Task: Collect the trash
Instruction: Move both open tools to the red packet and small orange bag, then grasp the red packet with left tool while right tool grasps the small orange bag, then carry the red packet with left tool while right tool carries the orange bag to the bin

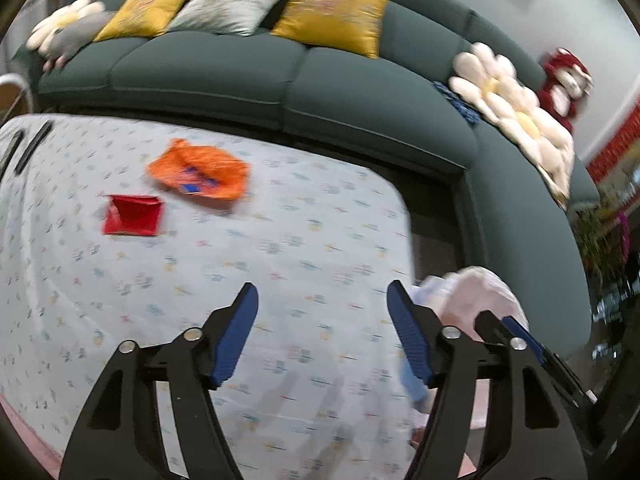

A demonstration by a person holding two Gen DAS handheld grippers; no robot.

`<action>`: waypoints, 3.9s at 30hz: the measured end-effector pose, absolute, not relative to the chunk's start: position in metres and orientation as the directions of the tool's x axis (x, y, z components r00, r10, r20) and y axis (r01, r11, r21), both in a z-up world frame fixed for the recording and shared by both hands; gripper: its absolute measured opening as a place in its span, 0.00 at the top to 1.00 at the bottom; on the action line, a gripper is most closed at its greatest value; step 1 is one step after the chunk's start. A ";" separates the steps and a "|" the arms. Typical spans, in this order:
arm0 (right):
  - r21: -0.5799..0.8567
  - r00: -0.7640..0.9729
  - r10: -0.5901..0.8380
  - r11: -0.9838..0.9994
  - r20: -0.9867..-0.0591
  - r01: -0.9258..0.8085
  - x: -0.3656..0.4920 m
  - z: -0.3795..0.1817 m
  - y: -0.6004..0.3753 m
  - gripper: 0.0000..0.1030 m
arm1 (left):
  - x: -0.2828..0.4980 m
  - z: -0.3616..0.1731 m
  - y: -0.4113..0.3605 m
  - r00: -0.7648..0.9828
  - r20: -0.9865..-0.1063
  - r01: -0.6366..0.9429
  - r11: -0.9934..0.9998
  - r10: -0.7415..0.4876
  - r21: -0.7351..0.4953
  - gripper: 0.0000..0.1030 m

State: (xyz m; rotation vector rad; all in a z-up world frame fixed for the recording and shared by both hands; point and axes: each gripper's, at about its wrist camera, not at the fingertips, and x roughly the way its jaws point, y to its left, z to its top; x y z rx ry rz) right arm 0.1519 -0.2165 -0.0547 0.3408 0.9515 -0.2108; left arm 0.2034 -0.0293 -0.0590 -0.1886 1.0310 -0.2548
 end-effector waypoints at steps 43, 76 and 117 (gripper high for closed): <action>0.223 0.349 0.144 0.954 -0.926 0.199 0.373 -0.181 -0.030 0.92 | 0.345 -0.187 0.174 0.288 -0.910 -0.542 0.732 -0.298 -0.412 0.92; 0.299 0.597 -0.003 0.863 -0.802 0.406 0.156 -0.047 -0.242 0.95 | 0.219 -0.044 -0.068 0.371 -0.832 0.085 0.908 -0.412 -0.411 1.00; 0.340 0.585 -0.121 0.713 -0.802 0.613 0.037 -0.076 -0.386 0.95 | 0.133 -0.043 -0.236 0.201 -0.781 0.478 0.755 -0.591 -0.449 0.99</action>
